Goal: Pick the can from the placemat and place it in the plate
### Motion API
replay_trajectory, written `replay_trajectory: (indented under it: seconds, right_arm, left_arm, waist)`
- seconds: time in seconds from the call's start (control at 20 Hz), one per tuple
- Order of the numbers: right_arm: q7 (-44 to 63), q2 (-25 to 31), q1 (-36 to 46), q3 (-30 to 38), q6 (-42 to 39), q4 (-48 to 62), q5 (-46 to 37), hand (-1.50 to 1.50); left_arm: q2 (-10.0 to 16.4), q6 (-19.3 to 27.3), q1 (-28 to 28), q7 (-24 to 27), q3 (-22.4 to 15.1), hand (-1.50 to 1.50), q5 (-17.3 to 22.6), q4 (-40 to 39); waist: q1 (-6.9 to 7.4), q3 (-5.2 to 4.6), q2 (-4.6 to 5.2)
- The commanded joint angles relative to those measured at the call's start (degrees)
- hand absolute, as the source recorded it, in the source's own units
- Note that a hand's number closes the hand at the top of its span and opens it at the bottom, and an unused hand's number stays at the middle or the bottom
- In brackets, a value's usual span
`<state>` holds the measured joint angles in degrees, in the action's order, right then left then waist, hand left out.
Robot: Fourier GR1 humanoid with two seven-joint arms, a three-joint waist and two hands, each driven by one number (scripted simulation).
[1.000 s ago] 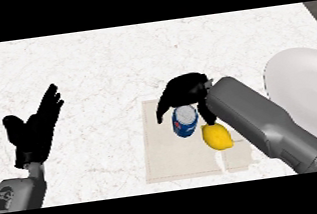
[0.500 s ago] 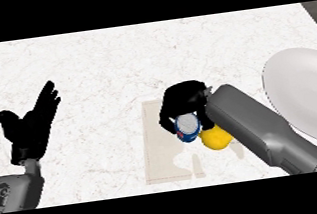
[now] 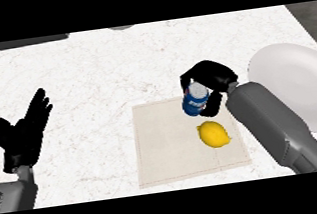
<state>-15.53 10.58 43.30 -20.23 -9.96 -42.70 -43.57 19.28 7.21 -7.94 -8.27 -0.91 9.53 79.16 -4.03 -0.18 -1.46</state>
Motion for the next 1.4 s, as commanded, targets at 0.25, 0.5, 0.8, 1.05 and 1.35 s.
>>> replay_trajectory:
  seconds: [0.25,0.5,0.8,1.05,1.35]
  right_arm:
    - [29.58,-0.24,-1.08,10.14,30.18,-11.15,-6.72,1.5]
    - [45.86,-1.24,-4.85,9.71,38.34,-19.94,-16.23,1.5]
    - [56.21,2.36,-16.44,12.13,32.51,-40.62,-17.3,1.5]
    - [54.47,8.53,-24.29,19.03,29.41,-48.69,-12.45,1.5]
    - [46.8,11.94,-31.7,26.95,32.99,-46.82,-7.16,1.5]
  left_arm:
    - [0.61,-0.83,2.64,0.89,1.06,0.0,0.72,-0.34]
    - [0.67,-1.23,1.64,0.02,1.09,0.0,1.04,0.6]
    - [-0.88,-1.01,0.44,2.19,0.21,0.0,-0.7,-1.37]
    - [-1.63,-1.74,0.83,-0.2,-0.39,0.0,-0.95,2.06]
    - [-1.81,-3.44,0.71,2.71,1.24,0.0,-1.73,-0.65]
  waist:
    - [-1.15,-0.01,-0.87]
    - [-0.23,0.04,-0.28]
    - [0.88,0.1,0.65]
    - [3.11,0.18,1.21]
    - [3.68,0.19,1.41]
